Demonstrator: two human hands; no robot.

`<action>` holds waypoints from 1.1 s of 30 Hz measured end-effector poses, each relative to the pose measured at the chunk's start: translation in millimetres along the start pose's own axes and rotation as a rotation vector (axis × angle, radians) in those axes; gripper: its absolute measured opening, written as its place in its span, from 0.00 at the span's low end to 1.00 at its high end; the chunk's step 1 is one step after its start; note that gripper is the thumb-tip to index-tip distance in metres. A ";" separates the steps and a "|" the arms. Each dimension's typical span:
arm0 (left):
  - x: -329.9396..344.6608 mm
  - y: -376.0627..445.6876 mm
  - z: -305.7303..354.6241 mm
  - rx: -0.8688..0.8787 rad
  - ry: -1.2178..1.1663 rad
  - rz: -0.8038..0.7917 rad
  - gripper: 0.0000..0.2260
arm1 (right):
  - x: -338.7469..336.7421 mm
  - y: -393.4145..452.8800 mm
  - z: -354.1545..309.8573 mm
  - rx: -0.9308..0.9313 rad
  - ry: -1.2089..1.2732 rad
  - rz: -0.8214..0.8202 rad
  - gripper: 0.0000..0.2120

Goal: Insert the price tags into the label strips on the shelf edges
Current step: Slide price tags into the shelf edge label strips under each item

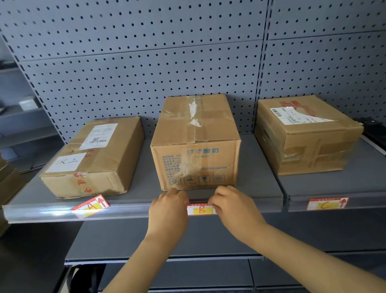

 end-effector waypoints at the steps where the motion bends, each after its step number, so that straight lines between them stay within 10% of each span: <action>1: -0.7 -0.2 0.5 -0.004 0.018 -0.009 0.10 | 0.6 1.1 0.6 0.000 -0.003 -0.013 0.09; 33: 4.8 -16.9 -20.2 -0.096 -0.109 -0.027 0.15 | -15.3 -1.1 0.9 -0.034 0.148 0.149 0.07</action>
Point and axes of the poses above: each hand's wrist, its own y-axis towards the middle knuckle, its own x-axis out of the palm, z = x × y, the point moved 5 cm from there along y, towards the middle knuckle, and after that the axes turned 13 degrees about y, right-handed, at the moved point
